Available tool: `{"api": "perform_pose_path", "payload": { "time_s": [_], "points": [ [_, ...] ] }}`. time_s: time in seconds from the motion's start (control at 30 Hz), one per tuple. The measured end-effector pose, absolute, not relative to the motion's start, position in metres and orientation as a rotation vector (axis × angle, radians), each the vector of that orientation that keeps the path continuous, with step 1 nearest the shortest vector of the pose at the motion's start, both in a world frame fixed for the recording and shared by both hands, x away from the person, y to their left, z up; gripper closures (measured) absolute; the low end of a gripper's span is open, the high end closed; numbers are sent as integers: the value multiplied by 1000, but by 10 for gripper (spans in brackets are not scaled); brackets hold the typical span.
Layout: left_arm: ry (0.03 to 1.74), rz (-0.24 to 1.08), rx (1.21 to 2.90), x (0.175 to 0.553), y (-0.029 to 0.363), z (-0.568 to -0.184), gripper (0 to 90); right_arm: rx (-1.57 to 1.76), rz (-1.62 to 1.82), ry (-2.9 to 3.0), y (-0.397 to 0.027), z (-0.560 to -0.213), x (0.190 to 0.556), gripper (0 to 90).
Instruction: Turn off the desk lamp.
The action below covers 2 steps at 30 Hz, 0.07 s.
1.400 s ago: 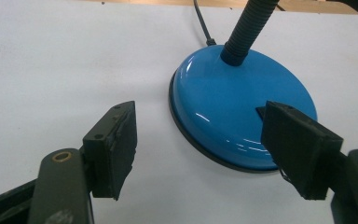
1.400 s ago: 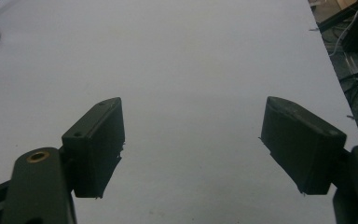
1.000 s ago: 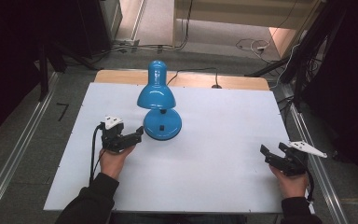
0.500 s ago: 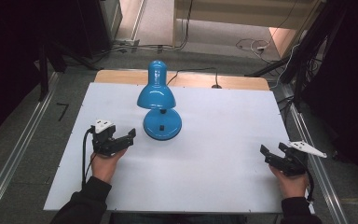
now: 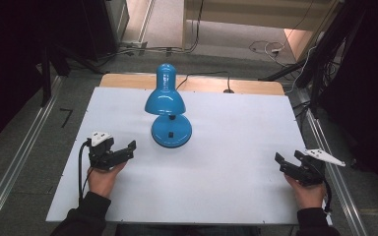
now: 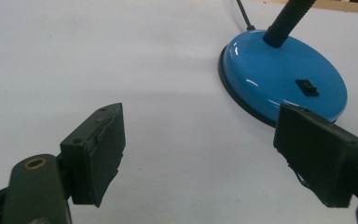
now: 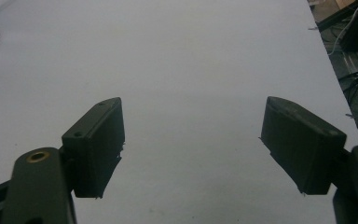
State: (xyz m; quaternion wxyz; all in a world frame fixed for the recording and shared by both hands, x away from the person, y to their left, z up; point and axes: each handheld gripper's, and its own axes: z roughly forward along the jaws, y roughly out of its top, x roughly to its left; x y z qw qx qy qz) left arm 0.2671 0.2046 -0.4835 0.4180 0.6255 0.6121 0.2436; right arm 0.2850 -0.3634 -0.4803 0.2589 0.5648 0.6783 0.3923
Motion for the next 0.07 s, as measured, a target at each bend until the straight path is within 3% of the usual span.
{"api": "perform_pose_path", "payload": {
  "time_s": [0.07],
  "points": [
    [1533,606,1571,266,204,-484,158,1532,1063,1838,-364,-480,285,201]
  ]
}}
